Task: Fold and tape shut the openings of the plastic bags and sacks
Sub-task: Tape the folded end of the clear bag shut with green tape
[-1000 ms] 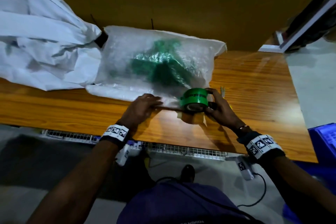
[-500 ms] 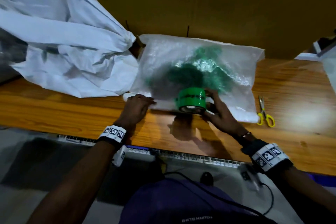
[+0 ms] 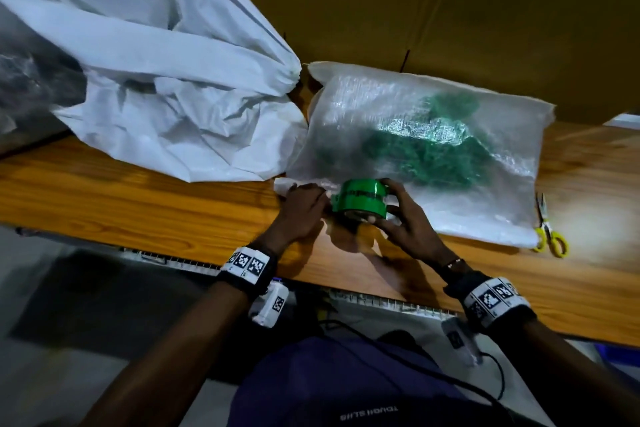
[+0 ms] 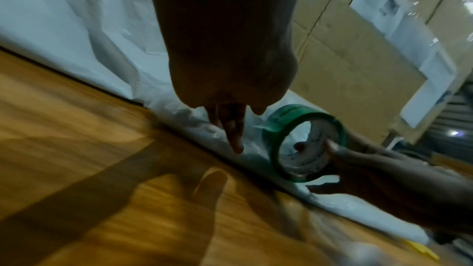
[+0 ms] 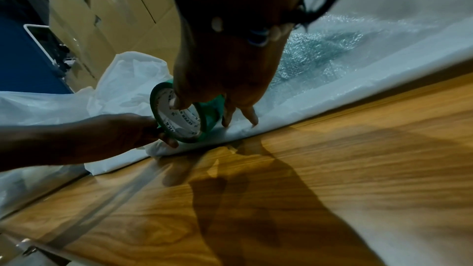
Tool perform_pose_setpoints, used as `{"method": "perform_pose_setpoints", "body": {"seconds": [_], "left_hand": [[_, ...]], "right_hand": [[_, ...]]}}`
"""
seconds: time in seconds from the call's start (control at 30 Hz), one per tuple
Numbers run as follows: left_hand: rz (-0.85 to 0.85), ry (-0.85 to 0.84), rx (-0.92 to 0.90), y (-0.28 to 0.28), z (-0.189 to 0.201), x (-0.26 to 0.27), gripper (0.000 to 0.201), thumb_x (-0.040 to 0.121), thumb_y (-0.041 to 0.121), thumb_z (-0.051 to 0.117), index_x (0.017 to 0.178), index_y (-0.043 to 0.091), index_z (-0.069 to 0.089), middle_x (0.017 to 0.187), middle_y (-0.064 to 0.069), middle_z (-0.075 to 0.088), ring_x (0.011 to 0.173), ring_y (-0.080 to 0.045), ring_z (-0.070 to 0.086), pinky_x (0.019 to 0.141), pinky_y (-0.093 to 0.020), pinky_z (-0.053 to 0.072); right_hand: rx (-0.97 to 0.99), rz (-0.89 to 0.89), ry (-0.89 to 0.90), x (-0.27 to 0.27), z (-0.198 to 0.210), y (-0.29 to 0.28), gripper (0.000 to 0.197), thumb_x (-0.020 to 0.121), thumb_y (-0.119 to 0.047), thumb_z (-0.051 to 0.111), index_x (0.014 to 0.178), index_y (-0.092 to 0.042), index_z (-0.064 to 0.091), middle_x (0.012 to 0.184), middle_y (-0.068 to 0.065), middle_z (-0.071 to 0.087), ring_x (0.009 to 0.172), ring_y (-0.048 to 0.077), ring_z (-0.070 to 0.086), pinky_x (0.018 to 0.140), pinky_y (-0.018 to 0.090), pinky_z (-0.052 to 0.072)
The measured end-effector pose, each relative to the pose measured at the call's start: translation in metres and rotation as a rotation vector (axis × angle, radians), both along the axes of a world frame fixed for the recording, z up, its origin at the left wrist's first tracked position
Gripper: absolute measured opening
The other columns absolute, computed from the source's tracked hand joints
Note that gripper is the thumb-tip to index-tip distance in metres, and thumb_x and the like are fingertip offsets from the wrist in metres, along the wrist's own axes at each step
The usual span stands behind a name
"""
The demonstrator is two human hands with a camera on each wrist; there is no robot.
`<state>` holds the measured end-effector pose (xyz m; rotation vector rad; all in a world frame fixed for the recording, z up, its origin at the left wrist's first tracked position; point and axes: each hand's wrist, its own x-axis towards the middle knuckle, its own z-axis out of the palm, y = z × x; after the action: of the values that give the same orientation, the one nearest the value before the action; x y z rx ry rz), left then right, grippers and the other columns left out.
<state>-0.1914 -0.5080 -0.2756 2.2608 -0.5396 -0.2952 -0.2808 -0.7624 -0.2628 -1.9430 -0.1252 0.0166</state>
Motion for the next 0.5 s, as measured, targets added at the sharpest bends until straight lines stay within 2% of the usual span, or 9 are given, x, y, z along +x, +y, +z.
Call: {"method": "perform_pose_setpoints", "body": {"seconds": [0.03, 0.07, 0.17, 0.23, 0.3, 0.4, 0.43, 0.5], "left_hand": [[0.012, 0.026, 0.017, -0.005, 0.002, 0.0, 0.038, 0.103, 0.035, 0.042, 0.092, 0.012, 0.069, 0.099, -0.013, 0.073, 0.098, -0.034, 0.067, 0.097, -0.054, 0.046], [0.032, 0.055, 0.036, -0.009, 0.003, 0.001, 0.039, 0.103, 0.037, 0.044, 0.095, 0.012, 0.072, 0.103, -0.013, 0.074, 0.102, -0.034, 0.067, 0.097, -0.052, 0.046], [0.114, 0.102, 0.026, -0.018, 0.008, 0.008, 0.025, 0.101, 0.029, 0.063, 0.097, 0.009, 0.078, 0.101, -0.012, 0.077, 0.096, -0.028, 0.07, 0.077, -0.033, 0.045], [0.133, 0.124, -0.031, -0.019, 0.012, 0.011, 0.018, 0.099, 0.024, 0.069, 0.095, 0.009, 0.078, 0.098, -0.01, 0.077, 0.094, -0.024, 0.071, 0.071, -0.028, 0.041], [0.156, 0.124, -0.05, -0.018, 0.012, 0.01, 0.016, 0.1, 0.021, 0.068, 0.096, 0.008, 0.077, 0.098, -0.01, 0.077, 0.093, -0.023, 0.07, 0.07, -0.027, 0.039], [0.186, 0.031, -0.045, -0.018, 0.011, 0.002, 0.011, 0.1, 0.014, 0.065, 0.097, 0.006, 0.071, 0.094, -0.015, 0.074, 0.09, -0.03, 0.068, 0.068, -0.029, 0.036], [0.199, 0.01, -0.046, -0.018, 0.011, -0.001, 0.008, 0.099, 0.011, 0.063, 0.096, 0.005, 0.067, 0.092, -0.016, 0.072, 0.088, -0.032, 0.066, 0.067, -0.03, 0.035], [0.244, -0.02, -0.068, -0.014, 0.014, -0.002, 0.006, 0.095, 0.001, 0.061, 0.093, 0.006, 0.06, 0.084, -0.013, 0.065, 0.083, -0.034, 0.063, 0.065, -0.03, 0.031]], "right_hand": [[0.004, 0.005, 0.003, 0.0, 0.0, 0.0, 0.07, 0.097, -0.023, 0.076, 0.155, -0.015, 0.038, 0.152, 0.005, 0.049, 0.134, 0.017, 0.059, 0.091, 0.018, 0.055], [0.002, 0.008, 0.001, 0.0, 0.0, 0.001, 0.07, 0.097, -0.025, 0.076, 0.155, -0.016, 0.038, 0.153, 0.005, 0.049, 0.135, 0.017, 0.059, 0.093, 0.018, 0.054], [-0.014, 0.01, -0.012, 0.001, 0.0, 0.002, 0.067, 0.096, -0.031, 0.076, 0.153, -0.023, 0.041, 0.154, 0.003, 0.049, 0.137, 0.016, 0.057, 0.101, 0.023, 0.054], [-0.014, 0.007, -0.018, 0.002, -0.001, 0.003, 0.062, 0.096, -0.031, 0.075, 0.149, -0.027, 0.043, 0.152, 0.001, 0.049, 0.135, 0.016, 0.058, 0.102, 0.024, 0.054], [-0.03, 0.016, -0.033, 0.003, -0.003, 0.004, 0.06, 0.097, -0.029, 0.075, 0.148, -0.026, 0.044, 0.151, 0.002, 0.049, 0.137, 0.014, 0.055, 0.107, 0.024, 0.051], [-0.069, 0.031, -0.05, 0.004, -0.007, 0.008, 0.061, 0.097, -0.02, 0.075, 0.148, -0.028, 0.043, 0.148, 0.005, 0.048, 0.135, 0.0, 0.05, 0.104, 0.013, 0.047], [-0.084, 0.036, -0.048, 0.005, -0.007, 0.009, 0.06, 0.098, -0.02, 0.074, 0.148, -0.03, 0.042, 0.147, 0.005, 0.047, 0.134, -0.002, 0.05, 0.102, 0.01, 0.045], [-0.153, 0.041, -0.059, 0.007, -0.008, 0.01, 0.057, 0.101, -0.026, 0.07, 0.15, -0.034, 0.042, 0.144, 0.004, 0.046, 0.131, 0.006, 0.052, 0.1, 0.007, 0.043]]}}
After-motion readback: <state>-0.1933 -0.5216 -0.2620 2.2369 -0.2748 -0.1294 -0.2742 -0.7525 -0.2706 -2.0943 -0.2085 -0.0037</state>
